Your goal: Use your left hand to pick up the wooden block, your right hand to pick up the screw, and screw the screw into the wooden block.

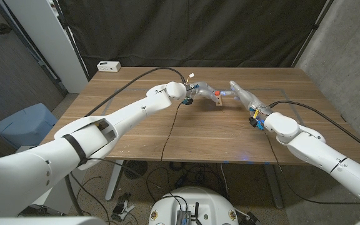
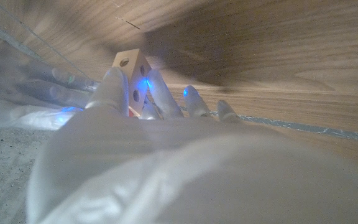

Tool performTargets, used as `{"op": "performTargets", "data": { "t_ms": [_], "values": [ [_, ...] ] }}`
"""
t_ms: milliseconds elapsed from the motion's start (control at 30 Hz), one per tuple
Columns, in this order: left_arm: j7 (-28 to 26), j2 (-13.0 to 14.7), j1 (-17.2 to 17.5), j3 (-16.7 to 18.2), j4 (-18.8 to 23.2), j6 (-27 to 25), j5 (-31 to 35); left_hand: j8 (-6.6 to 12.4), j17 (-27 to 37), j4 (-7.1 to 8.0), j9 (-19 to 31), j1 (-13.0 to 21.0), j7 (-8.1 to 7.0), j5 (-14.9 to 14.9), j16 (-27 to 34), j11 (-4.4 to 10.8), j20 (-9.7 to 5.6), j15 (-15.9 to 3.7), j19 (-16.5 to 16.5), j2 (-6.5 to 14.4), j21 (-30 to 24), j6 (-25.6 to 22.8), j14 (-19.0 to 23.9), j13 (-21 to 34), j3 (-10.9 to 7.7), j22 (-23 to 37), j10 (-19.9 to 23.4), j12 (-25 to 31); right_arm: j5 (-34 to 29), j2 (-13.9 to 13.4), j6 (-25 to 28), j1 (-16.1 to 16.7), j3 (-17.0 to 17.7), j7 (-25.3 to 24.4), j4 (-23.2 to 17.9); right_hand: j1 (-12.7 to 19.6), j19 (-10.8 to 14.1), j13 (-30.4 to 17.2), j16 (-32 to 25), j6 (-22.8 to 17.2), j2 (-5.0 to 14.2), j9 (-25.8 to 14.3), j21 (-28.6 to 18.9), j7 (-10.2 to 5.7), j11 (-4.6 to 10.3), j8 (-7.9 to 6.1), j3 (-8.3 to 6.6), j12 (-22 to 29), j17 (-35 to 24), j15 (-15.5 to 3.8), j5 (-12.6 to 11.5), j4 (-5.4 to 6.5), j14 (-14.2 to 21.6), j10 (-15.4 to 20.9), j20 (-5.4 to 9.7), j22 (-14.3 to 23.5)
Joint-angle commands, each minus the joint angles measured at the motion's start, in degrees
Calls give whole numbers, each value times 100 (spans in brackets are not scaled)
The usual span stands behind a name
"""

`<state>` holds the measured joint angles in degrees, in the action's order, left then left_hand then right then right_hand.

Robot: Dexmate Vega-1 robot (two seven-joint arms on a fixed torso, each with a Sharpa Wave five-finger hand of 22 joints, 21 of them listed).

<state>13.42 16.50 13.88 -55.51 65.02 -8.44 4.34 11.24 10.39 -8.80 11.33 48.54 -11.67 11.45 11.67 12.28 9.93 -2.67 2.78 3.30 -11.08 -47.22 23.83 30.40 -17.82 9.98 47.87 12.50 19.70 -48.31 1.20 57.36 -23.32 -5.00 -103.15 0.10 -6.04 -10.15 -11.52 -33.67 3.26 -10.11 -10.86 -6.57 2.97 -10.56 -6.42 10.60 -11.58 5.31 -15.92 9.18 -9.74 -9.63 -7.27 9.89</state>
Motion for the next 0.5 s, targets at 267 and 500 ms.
{"op": "performTargets", "data": {
  "t_ms": [267, 500],
  "values": [
    [6, 11, -5, -1, 10, -13, 3, 32, 18, 14, 11, 17, 110, 27, 25, 4, 17, -281, 12, 34, -19, -157, 23, 17, -46, 22, 39, -8, 101, 7, -132, -156, 66, 148, 329, 24, -20, -18, -47, 11, 42, -22, -16, -20, 10, -10, 57, 27, -24, 39, -28, 4, -824, -145, -16, 2],
    [17, 12, -4, -6, 14, -14, 1, 34, 20, 18, 11, 13, 105, 27, 24, 5, 17, -276, 15, 37, -20, -161, 20, 19, -45, 22, 40, -6, 76, 79, -220, -291, 11, 216, 519, 26, -32, -18, -43, 54, 33, -21, -12, -34, 5, 4, 73, 20, -24, 49, -34, 1, -832, -163, -35, 1]
  ]
}}
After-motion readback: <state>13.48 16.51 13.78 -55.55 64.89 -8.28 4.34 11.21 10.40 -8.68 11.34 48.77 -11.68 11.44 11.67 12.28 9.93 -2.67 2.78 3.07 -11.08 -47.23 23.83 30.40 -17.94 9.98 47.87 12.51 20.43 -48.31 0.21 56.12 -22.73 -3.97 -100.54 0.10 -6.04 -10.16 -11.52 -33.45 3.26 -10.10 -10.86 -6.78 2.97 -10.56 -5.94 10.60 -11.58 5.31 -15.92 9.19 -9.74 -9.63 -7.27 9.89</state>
